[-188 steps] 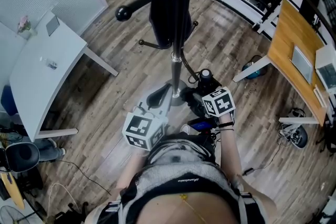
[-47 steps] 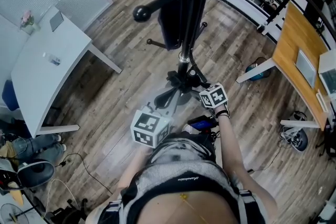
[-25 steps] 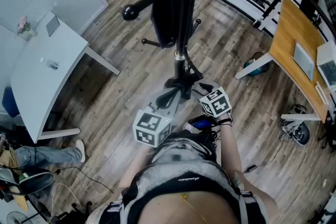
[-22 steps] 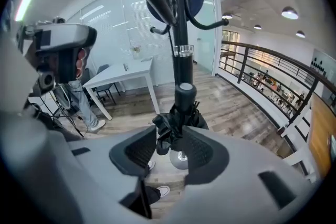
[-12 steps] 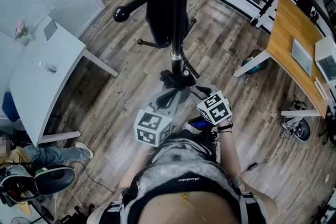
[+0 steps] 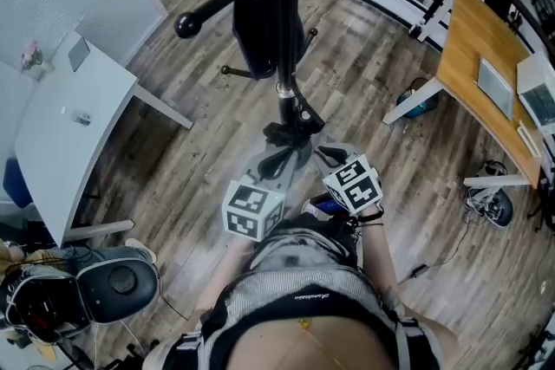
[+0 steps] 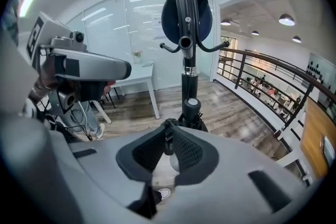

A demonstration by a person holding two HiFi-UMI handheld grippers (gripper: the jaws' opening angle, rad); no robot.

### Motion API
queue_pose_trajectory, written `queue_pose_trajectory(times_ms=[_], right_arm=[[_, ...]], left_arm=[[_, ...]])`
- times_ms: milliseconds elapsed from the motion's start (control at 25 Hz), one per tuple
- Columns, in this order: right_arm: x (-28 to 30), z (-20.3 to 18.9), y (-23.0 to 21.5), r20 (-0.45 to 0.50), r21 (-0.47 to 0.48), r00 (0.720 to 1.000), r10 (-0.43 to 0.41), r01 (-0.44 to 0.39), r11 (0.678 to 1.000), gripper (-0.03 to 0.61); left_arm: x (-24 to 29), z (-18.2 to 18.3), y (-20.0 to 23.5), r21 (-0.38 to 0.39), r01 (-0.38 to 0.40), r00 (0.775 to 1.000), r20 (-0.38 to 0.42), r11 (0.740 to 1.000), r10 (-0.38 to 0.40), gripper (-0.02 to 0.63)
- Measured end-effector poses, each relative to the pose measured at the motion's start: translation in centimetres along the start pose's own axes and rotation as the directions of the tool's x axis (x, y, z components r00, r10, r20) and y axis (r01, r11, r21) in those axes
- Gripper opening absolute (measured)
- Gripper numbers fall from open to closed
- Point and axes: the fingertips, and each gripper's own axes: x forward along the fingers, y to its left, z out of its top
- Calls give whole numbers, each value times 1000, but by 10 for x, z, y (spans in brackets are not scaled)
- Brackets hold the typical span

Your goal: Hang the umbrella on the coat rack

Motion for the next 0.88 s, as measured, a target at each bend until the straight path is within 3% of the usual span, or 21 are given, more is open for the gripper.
queue_pose_trajectory(times_ms=[320,880], right_arm=[[-14,19,5,52,-25,999,-8,10,1000,5],[-28,48,18,164,-56,986,20,-11,998,5]], left_arm=[[1,-4,-5,6,11,1000,-14,1000,-11,15],[1,1,-6,11,2,1000,5,1000,-2,15]])
